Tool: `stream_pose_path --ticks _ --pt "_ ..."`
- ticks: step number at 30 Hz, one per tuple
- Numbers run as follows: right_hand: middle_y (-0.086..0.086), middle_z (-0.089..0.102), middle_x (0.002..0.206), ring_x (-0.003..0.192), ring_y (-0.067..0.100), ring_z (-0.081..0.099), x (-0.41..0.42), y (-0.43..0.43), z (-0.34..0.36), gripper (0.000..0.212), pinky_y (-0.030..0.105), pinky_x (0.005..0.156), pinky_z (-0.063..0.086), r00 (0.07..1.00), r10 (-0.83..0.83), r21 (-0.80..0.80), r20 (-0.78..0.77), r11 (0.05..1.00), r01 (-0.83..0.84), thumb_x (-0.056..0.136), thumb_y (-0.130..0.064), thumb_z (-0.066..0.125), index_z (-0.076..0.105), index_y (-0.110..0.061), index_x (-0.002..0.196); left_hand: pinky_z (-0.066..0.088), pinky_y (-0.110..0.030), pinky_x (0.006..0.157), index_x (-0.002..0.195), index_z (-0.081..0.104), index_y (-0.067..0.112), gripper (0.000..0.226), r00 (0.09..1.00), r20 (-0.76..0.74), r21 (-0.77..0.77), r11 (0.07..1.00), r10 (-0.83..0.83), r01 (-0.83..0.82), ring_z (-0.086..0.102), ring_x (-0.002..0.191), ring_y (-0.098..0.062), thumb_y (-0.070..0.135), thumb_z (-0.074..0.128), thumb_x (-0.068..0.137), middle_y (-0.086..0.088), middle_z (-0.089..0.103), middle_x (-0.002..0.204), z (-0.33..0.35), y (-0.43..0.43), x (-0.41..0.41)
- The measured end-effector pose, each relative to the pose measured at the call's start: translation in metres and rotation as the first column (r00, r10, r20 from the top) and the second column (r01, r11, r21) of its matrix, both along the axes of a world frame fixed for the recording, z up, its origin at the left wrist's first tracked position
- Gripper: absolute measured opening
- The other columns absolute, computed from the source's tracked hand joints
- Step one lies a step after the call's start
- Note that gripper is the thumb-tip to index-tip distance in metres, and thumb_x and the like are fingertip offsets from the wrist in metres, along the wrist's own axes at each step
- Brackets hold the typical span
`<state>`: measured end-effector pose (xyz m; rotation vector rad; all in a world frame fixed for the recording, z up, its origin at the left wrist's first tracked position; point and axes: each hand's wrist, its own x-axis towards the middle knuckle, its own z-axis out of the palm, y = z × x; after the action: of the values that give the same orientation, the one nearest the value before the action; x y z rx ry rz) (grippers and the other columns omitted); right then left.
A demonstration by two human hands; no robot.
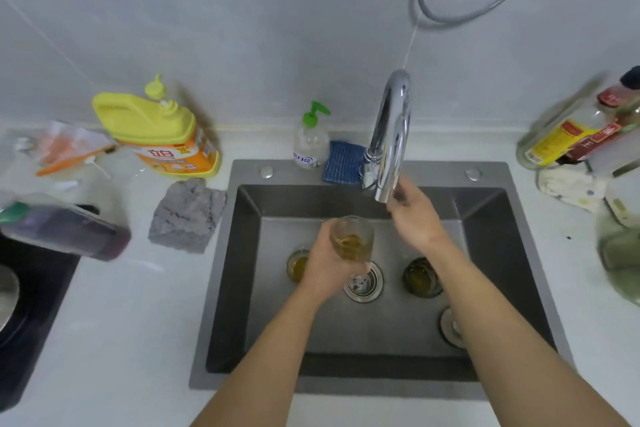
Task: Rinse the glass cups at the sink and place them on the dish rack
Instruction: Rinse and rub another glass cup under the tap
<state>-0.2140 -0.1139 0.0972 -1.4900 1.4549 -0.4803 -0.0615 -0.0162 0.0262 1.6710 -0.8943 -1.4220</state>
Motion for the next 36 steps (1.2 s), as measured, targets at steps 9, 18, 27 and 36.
stream_pose_path --ticks 9,18,27,36 --pt "-0.008 0.064 0.137 0.129 0.010 0.058 -0.014 0.064 -0.014 0.058 0.023 0.103 0.041 0.986 -0.034 0.238 0.166 0.971 -0.007 0.105 -0.062 0.027 0.058 -0.030 0.142 0.054 -0.043 0.094 0.136 0.058 0.020 0.077 0.888 -0.456 0.099 0.995 0.061 -0.018 0.070 0.107 -0.030 -0.002 0.076 0.065 -0.015 0.072 0.121 0.020 0.010 -0.025" --pt "-0.011 0.067 0.127 0.115 0.007 0.068 0.005 0.095 -0.040 0.037 0.037 0.098 0.058 0.934 -0.060 0.178 0.351 0.984 -0.004 0.107 -0.056 0.036 0.046 -0.037 0.137 0.061 -0.042 0.092 0.115 0.074 0.023 0.044 0.913 -0.317 0.149 0.964 0.257 -0.220 0.073 0.113 -0.026 0.056 0.066 0.087 -0.011 0.076 0.119 0.038 0.012 -0.048" --pt "-0.003 0.074 0.114 0.115 0.017 0.066 0.029 0.073 -0.020 0.063 0.040 0.106 0.048 0.926 -0.283 0.269 0.249 0.939 0.215 0.104 -0.067 0.017 0.069 -0.033 0.116 0.061 -0.045 0.093 0.129 0.066 0.024 0.105 0.939 -0.149 0.112 0.949 0.311 -0.296 0.073 0.112 -0.023 0.098 0.066 0.055 -0.005 0.076 0.119 0.040 0.004 -0.048" --pt "-0.027 0.047 0.147 0.138 0.001 0.046 0.016 0.064 -0.027 0.048 0.026 0.115 0.041 0.957 -0.068 0.131 0.281 0.991 0.031 0.107 -0.059 0.034 0.033 -0.051 0.154 0.061 -0.044 0.094 0.122 0.068 0.023 0.043 0.881 -0.207 0.149 0.904 0.425 -0.402 0.074 0.106 -0.021 0.057 0.063 0.096 -0.005 0.078 0.113 0.055 -0.008 -0.054"
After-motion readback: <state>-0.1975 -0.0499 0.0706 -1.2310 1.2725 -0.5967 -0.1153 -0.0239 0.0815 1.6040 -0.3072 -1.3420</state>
